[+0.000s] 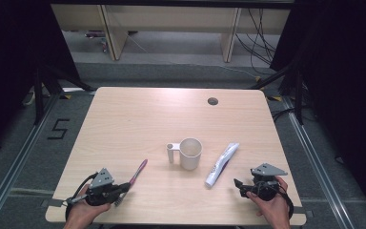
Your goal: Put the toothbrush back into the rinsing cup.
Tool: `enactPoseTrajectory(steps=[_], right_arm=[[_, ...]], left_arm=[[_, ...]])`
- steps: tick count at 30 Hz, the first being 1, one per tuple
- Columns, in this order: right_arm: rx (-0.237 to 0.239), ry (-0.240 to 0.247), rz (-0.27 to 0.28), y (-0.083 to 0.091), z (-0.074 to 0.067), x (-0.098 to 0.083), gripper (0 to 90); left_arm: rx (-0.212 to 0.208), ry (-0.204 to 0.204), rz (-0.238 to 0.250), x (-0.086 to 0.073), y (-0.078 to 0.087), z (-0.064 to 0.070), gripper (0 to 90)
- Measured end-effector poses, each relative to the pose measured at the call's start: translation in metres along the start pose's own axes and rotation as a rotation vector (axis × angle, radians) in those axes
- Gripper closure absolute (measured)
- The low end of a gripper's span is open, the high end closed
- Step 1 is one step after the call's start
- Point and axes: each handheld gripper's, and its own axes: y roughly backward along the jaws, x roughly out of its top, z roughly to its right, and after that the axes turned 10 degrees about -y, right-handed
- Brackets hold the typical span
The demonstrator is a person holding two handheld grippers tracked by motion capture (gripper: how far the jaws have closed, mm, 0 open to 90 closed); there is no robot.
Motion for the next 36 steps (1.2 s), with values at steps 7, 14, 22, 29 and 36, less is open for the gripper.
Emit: enactPoseTrajectory(steps=[7, 14, 22, 29, 36], right_arm=[[0.011, -0.010, -0.005, 0.000, -0.001, 0.000, 24.5], [0.035, 0.003, -0.001, -0.002, -0.001, 0.000, 24.7], [0.055, -0.022, -0.027, 0.000, -0.001, 0.000, 24.9], [0.021, -0.013, -0.012, 0.001, -0.001, -0.001, 24.9], [0.029, -0.001, -0.003, 0.000, 0.000, -0.002, 24.9]], left_arm=[[-0.018, -0.036, -0.074, -0.002, -0.001, 0.001, 89.7], [-0.001, -0.042, -0.107, -0.005, -0.003, -0.004, 89.6], [0.046, -0.037, -0.126, -0.007, -0.001, -0.014, 89.6], [0.099, -0.038, -0.139, -0.007, -0.001, -0.027, 89.6], [0.154, 0.000, -0.132, -0.006, -0.004, -0.040, 89.6]])
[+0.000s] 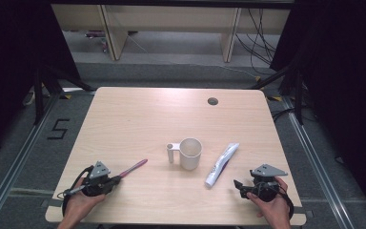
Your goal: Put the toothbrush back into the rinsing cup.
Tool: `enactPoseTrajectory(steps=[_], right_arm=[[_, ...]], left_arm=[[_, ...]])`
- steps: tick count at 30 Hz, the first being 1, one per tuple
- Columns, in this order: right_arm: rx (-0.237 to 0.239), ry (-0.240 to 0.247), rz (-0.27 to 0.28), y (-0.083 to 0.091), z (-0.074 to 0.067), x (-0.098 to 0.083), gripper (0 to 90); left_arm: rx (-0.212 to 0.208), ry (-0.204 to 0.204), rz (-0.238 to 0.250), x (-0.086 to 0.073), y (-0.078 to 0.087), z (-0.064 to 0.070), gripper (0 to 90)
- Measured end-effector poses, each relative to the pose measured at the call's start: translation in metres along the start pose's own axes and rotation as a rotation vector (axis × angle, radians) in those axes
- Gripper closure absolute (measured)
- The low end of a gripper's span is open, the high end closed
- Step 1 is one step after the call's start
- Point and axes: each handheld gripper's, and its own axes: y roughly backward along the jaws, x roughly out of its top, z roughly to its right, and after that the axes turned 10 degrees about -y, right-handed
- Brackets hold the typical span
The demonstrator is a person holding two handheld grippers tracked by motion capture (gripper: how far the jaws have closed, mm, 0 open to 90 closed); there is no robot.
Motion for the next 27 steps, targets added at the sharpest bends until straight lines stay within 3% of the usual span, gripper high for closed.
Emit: enactPoseTrajectory(steps=[2, 4, 9, 10, 11, 13, 14, 15, 16, 17, 18, 22, 24, 27], right_arm=[[0.010, -0.043, -0.023, 0.001, -0.001, 0.000, 24.9], [-0.007, -0.020, 0.001, 0.000, 0.000, -0.001, 24.9], [-0.013, -0.028, -0.004, 0.001, 0.000, -0.001, 24.9], [-0.010, -0.022, -0.002, 0.001, 0.001, -0.001, 25.0], [0.005, -0.035, -0.008, 0.000, 0.000, -0.001, 24.9], [0.011, -0.041, -0.018, 0.000, 0.000, -0.001, 25.0], [0.013, -0.038, -0.015, 0.000, 0.000, -0.001, 25.0], [0.012, -0.038, -0.014, 0.000, 0.000, -0.001, 25.0], [0.010, -0.037, -0.017, -0.001, 0.000, -0.001, 24.9], [0.007, -0.064, -0.027, 0.000, -0.002, -0.002, 25.0], [0.016, -0.031, -0.012, -0.001, 0.000, -0.002, 24.9], [0.019, -0.054, -0.021, -0.001, -0.001, -0.001, 25.0], [0.013, -0.022, -0.013, 0.000, 0.001, -0.001, 25.0], [0.041, -0.006, -0.026, -0.001, 0.003, 0.000, 25.0]], left_arm=[[0.013, -0.001, -0.010, 0.001, -0.001, -0.004, 89.6], [0.029, 0.013, -0.006, 0.001, -0.002, -0.007, 89.6], [0.068, 0.018, -0.018, 0.002, -0.004, -0.021, 89.6], [0.080, 0.038, -0.006, 0.002, -0.006, -0.022, 89.6], [0.076, 0.026, -0.030, 0.002, -0.005, -0.027, 89.6], [0.100, 0.062, 0.002, 0.003, -0.008, -0.030, 89.6], [0.096, 0.044, -0.019, 0.003, -0.006, -0.034, 89.6], [0.109, 0.061, -0.002, 0.004, -0.008, -0.035, 89.6], [0.109, 0.050, -0.022, 0.005, -0.007, -0.038, 89.6], [0.113, 0.053, -0.017, 0.006, -0.008, -0.040, 89.6], [0.115, 0.060, -0.017, 0.006, -0.009, -0.041, 89.6], [0.127, 0.075, -0.022, 0.008, -0.013, -0.047, 89.6], [0.126, 0.092, -0.017, 0.008, -0.016, -0.049, 89.6], [0.141, 0.094, -0.021, 0.010, -0.018, -0.055, 89.6]])
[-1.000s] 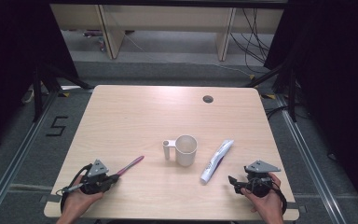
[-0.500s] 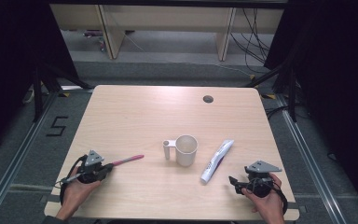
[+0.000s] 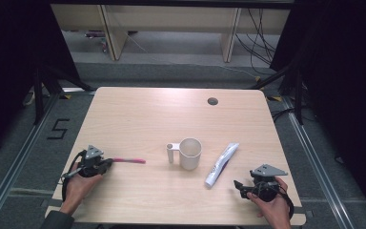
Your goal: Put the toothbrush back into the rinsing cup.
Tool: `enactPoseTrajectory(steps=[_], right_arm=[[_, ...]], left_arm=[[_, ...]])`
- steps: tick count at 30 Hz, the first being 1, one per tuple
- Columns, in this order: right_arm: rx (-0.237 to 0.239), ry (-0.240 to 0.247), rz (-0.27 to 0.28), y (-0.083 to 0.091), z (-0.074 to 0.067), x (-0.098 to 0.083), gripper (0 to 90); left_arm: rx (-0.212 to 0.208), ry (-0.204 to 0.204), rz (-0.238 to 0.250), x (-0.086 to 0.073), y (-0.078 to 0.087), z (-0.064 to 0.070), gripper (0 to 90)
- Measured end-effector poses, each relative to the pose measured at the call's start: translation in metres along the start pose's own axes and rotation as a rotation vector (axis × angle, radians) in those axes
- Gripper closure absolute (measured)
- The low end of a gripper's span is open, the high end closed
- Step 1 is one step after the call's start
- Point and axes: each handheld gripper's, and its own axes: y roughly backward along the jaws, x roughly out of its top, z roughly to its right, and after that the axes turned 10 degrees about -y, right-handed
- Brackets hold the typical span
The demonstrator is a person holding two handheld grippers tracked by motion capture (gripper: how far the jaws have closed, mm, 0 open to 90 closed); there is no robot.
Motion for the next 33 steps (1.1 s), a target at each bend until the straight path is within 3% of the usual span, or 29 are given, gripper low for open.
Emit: enactPoseTrajectory(steps=[2, 3, 5, 6, 8, 9, 10, 12, 16, 18, 19, 21, 22, 25, 29, 30, 31, 33], right_arm=[[0.006, -0.012, -0.006, 0.000, -0.001, 0.000, 24.9], [0.003, -0.009, -0.006, 0.000, -0.001, 0.000, 25.0], [-0.004, 0.003, 0.003, 0.000, 0.000, 0.000, 25.0], [-0.002, 0.007, -0.001, -0.001, 0.000, 0.000, 25.0], [0.003, -0.011, -0.006, 0.000, -0.001, 0.000, 25.0], [-0.024, -0.009, 0.001, 0.001, -0.002, 0.000, 25.0], [-0.030, -0.010, 0.016, 0.000, -0.002, -0.001, 25.0], [-0.028, 0.004, 0.020, 0.000, -0.001, -0.001, 25.0], [-0.028, -0.015, 0.007, 0.001, -0.002, -0.001, 25.1], [-0.029, -0.013, 0.008, 0.001, -0.002, -0.001, 25.0], [-0.028, -0.009, 0.010, 0.001, -0.002, -0.001, 25.0], [-0.030, -0.013, 0.016, 0.001, -0.002, -0.001, 25.1], [-0.033, 0.007, 0.022, 0.000, -0.001, -0.001, 25.1], [-0.048, -0.012, 0.010, 0.002, -0.002, -0.001, 25.1], [-0.043, -0.051, -0.006, 0.003, -0.004, -0.002, 25.1], [-0.046, -0.043, -0.002, 0.004, -0.003, -0.002, 25.2], [-0.052, -0.021, 0.000, 0.004, -0.002, -0.001, 25.2], [-0.051, -0.021, -0.002, 0.004, -0.002, -0.001, 25.2]], left_arm=[[0.011, 0.030, 0.020, 0.003, -0.003, -0.002, 89.6], [0.009, 0.011, 0.000, 0.005, -0.003, -0.004, 89.6], [0.015, 0.038, 0.022, 0.009, -0.008, -0.005, 89.6], [0.002, 0.021, 0.002, 0.011, -0.009, -0.008, 89.5], [-0.004, 0.027, -0.011, 0.015, -0.014, -0.010, 89.4], [-0.002, 0.043, 0.006, 0.017, -0.017, -0.009, 89.4], [-0.010, 0.031, -0.011, 0.019, -0.018, -0.011, 89.4], [-0.001, 0.051, 0.016, 0.023, -0.022, -0.010, 89.4], [-0.010, 0.033, 0.009, 0.032, -0.027, -0.012, 89.3], [-0.028, 0.041, 0.001, 0.036, -0.032, -0.012, 89.3], [-0.025, 0.060, 0.019, 0.038, -0.036, -0.009, 89.3], [-0.039, 0.034, 0.002, 0.040, -0.038, -0.009, 88.8], [-0.032, 0.043, 0.016, 0.041, -0.041, -0.007, 88.6], [-0.045, 0.042, 0.020, 0.045, -0.041, -0.005, 86.9], [-0.027, 0.080, 0.032, 0.049, -0.036, -0.003, 68.3], [-0.028, 0.062, 0.013, 0.050, -0.032, -0.005, 65.7], [-0.030, 0.095, 0.034, 0.051, -0.032, -0.003, 63.7], [-0.069, 0.089, -0.010, 0.054, -0.027, -0.004, 57.9]])
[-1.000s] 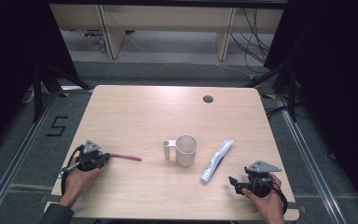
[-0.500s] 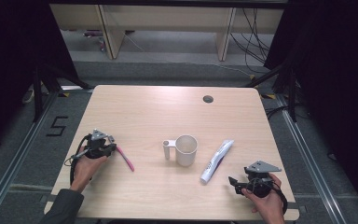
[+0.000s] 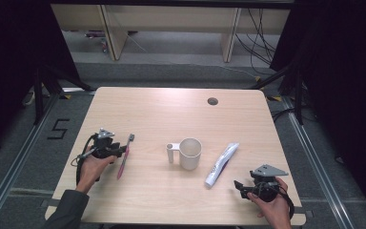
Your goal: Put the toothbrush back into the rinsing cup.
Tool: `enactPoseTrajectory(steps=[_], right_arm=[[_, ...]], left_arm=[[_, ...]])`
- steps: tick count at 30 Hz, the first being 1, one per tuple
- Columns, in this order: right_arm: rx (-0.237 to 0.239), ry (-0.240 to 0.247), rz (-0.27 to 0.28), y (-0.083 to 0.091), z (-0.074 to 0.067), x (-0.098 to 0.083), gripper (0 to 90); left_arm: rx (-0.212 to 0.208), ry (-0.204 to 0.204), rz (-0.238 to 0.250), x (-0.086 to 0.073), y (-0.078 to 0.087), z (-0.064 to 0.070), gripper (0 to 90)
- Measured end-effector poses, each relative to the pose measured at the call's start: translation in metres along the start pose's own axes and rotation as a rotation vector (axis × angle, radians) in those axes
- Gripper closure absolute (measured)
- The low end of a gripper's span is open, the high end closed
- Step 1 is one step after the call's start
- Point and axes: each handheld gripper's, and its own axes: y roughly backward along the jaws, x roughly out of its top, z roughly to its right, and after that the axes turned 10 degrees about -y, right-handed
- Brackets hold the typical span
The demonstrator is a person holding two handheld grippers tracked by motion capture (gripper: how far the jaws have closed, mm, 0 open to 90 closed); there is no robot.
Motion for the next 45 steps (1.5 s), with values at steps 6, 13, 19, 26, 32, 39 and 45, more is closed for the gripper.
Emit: enactPoseTrajectory(steps=[6, 13, 19, 26, 32, 39, 45], right_arm=[[0.017, 0.012, 0.023, -0.002, 0.000, 0.000, 25.6], [0.005, -0.001, 0.021, 0.000, -0.002, 0.000, 26.2], [0.013, -0.027, 0.020, 0.001, -0.004, 0.000, 26.2], [0.014, -0.016, 0.022, 0.000, -0.003, 0.000, 26.2], [0.021, -0.022, 0.017, 0.000, -0.004, 0.000, 26.2], [0.022, -0.005, 0.024, 0.000, -0.003, 0.001, 26.2], [0.025, -0.003, 0.028, 0.000, -0.003, 0.001, 26.3]], left_arm=[[-0.025, -0.030, -0.074, 0.005, -0.004, 0.008, 52.9], [-0.023, -0.080, -0.150, 0.009, -0.012, 0.008, 56.8], [-0.023, -0.094, -0.183, 0.015, -0.015, 0.006, 64.8], [-0.037, -0.136, -0.276, 0.025, -0.017, 0.005, 75.1], [-0.040, -0.161, -0.341, 0.033, -0.020, 0.005, 80.9], [-0.036, -0.234, -0.458, 0.046, -0.025, 0.009, 81.0], [-0.032, -0.270, -0.535, 0.054, -0.031, 0.010, 81.1]])
